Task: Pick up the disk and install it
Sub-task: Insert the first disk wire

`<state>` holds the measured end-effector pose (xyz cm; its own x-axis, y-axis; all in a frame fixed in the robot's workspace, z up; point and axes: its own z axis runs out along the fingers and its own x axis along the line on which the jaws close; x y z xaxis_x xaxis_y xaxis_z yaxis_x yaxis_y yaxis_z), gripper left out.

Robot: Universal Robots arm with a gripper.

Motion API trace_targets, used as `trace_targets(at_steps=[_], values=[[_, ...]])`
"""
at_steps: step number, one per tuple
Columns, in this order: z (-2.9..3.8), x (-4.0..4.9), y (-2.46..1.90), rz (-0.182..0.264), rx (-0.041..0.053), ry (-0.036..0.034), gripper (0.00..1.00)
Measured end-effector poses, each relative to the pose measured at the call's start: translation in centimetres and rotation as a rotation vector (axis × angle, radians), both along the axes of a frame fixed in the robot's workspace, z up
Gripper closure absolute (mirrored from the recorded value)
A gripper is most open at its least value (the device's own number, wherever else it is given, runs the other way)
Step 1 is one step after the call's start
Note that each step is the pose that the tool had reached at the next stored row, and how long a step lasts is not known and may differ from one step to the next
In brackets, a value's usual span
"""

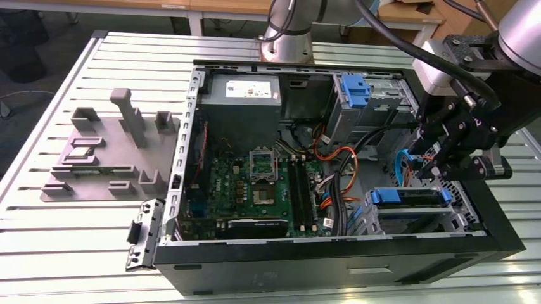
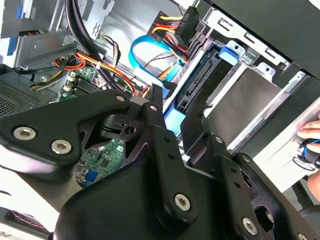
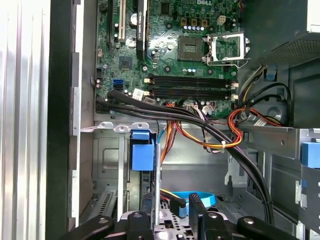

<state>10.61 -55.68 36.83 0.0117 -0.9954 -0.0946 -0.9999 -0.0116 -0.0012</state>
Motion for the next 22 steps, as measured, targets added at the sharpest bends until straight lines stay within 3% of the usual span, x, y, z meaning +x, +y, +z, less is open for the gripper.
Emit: trace_targets(at_steps=[11,22], values=[[-1.21,0.49,0.07,0.000,-0.0001,0.0001,0.58],[-1.27,0.50,0.07,0.000,-0.0002,0.0001,0.58]])
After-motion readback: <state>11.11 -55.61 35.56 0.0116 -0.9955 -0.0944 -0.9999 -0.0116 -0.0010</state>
